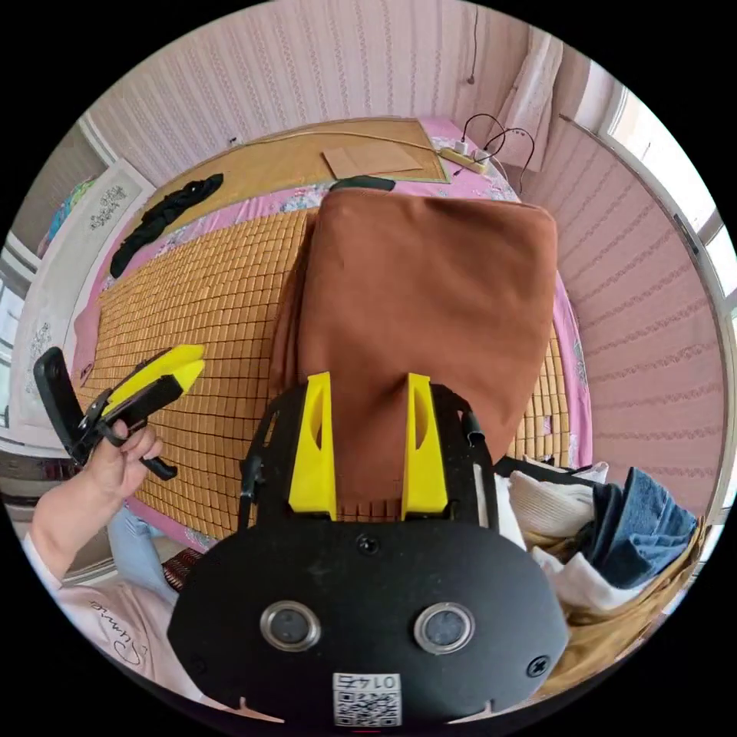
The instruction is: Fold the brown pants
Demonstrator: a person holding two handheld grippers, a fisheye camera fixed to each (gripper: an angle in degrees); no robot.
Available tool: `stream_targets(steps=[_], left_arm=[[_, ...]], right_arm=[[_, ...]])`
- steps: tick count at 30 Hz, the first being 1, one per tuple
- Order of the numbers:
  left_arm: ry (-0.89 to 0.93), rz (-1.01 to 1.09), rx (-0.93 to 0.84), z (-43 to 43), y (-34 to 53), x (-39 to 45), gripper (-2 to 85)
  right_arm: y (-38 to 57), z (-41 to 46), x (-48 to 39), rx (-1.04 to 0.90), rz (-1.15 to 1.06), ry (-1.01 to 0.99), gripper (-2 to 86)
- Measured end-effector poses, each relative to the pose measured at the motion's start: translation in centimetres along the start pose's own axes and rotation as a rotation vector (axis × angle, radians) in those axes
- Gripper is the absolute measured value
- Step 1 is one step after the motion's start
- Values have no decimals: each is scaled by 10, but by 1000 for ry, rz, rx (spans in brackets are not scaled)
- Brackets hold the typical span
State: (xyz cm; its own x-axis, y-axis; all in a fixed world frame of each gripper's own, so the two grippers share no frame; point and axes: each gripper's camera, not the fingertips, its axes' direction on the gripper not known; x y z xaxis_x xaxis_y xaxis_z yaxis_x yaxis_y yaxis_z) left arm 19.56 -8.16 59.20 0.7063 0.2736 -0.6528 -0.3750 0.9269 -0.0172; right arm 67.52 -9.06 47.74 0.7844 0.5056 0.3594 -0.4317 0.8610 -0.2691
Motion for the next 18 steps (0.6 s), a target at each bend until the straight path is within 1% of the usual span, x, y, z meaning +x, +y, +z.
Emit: stream_targets(steps=[2,4,6,9,11,13,14,16,18], left_arm=[[-2,52,-10,-21,19,-8,61],[-33,97,-4,-65,52,-18,54],[-50,117,24,-106,84,-27,52],[-104,30,25,-182,140,-50,52],[-195,-45,37,-233,175,-66,52],[-356,-137,65,-303,222,-83,56],[-402,-154,74,-319,233,-87,57],[-588,-228,101,-382,275,-100,63],[-691,-307,124,-421,303,-112,68]], right_arm=[[-7,43,11,-20,39,-97,140],[-7,54,18,21,90,-152,138],[-6,58,15,63,98,-130,138],[1,61,3,101,134,-67,138],[20,56,-28,219,40,-91,135],[34,62,-64,268,-57,-112,128],[41,74,-92,256,-129,-130,125],[46,101,-139,190,-237,-167,125],[50,131,-192,118,-351,-212,129]])
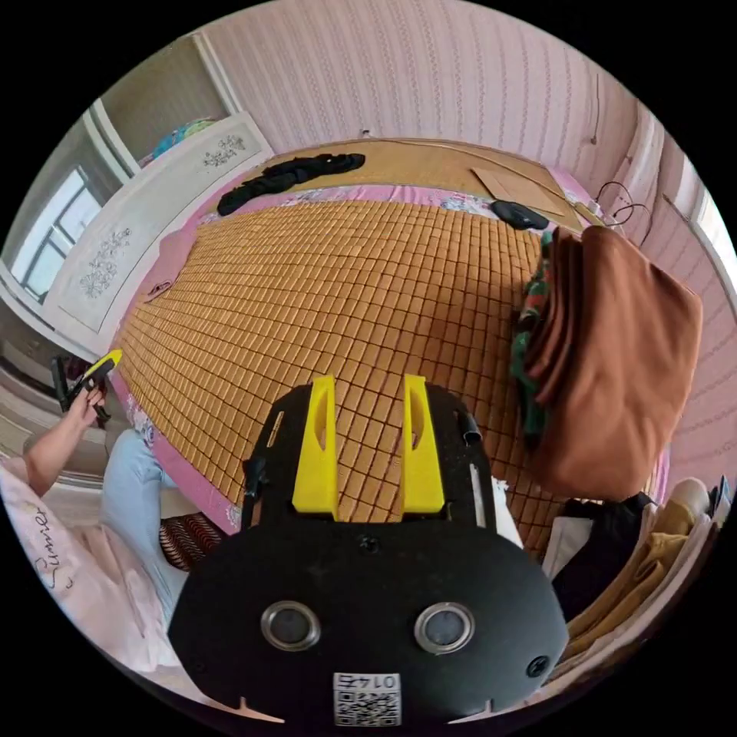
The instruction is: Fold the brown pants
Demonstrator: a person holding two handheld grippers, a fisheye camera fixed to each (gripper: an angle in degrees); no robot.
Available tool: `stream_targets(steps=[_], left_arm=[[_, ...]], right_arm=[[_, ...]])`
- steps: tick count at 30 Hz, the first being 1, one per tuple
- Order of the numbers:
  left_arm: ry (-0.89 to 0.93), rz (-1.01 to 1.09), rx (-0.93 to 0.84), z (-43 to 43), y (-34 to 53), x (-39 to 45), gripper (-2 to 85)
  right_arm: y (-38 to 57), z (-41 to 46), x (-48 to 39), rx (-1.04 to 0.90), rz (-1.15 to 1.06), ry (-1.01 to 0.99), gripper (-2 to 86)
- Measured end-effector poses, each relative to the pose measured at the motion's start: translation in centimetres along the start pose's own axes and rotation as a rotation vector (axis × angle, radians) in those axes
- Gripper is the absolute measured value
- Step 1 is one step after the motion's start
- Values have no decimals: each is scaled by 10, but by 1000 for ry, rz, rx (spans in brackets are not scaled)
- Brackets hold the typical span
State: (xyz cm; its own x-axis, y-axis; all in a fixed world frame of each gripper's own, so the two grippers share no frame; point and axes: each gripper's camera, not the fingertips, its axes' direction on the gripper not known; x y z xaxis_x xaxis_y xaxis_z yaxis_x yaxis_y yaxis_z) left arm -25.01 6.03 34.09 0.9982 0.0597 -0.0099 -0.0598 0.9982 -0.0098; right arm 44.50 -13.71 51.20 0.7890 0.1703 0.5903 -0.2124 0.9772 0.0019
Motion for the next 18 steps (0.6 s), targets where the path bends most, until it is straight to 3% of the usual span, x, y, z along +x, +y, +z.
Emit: stream_targets(steps=[5,7,10,14,18], left_arm=[[-122,-206,32,-29,34,-97,87],[-157,-260,49,-32,38,-141,89],[-246,-229,50,-25,21,-191,88],[-223,-265,95,-12,-18,-257,87],[-283,-290,86,13,-66,-318,92]], right_arm=[[-55,141,-144,-318,-277,-213,134],[-78,174,-199,-339,-365,-237,118],[-123,214,-296,-279,-525,-221,110],[-192,273,-418,-159,-684,-138,118],[-244,333,-498,-75,-695,-93,131]])
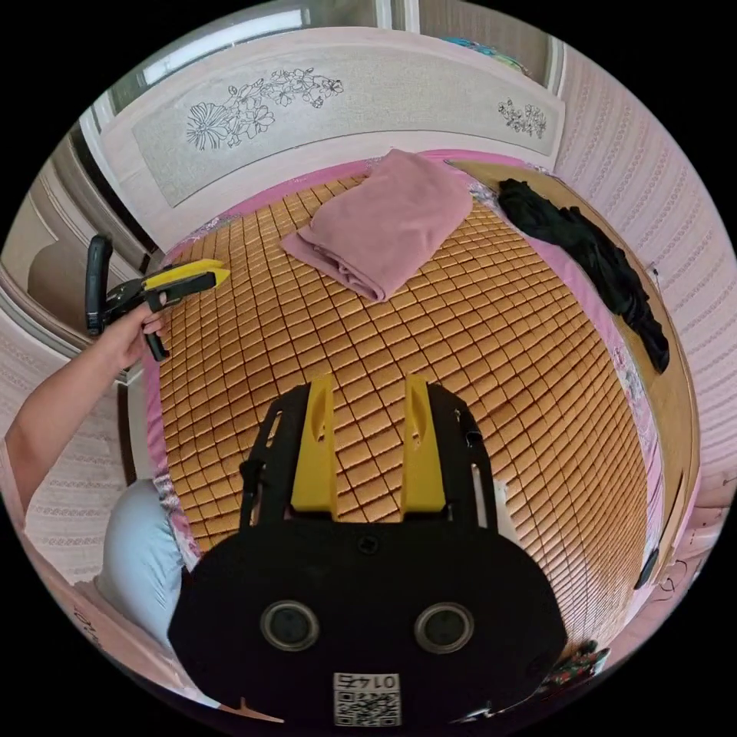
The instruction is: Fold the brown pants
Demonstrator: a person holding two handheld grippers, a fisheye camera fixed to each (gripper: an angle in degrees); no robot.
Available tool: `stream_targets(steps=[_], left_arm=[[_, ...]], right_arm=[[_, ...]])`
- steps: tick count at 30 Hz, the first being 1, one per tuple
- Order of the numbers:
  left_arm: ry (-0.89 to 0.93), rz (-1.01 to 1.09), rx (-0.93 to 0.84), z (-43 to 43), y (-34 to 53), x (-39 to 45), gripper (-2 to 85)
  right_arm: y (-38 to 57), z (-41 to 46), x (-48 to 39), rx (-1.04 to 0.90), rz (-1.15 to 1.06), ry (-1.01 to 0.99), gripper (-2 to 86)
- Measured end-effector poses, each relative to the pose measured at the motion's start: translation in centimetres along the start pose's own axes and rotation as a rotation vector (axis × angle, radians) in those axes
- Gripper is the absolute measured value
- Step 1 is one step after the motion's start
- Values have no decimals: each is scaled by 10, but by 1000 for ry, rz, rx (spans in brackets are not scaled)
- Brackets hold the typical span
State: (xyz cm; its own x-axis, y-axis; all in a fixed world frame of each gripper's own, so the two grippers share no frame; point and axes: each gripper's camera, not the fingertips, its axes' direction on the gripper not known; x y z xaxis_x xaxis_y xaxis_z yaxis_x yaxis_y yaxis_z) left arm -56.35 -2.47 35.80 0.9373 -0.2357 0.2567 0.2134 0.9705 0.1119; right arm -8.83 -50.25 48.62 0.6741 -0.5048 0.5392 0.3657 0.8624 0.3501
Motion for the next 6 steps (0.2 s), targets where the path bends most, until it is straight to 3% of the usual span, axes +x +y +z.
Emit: stream_targets(steps=[6], left_arm=[[-53,-32,-169,76,-65,-22,107]], right_arm=[[-92,104,-19,-86,-87,145,121]])
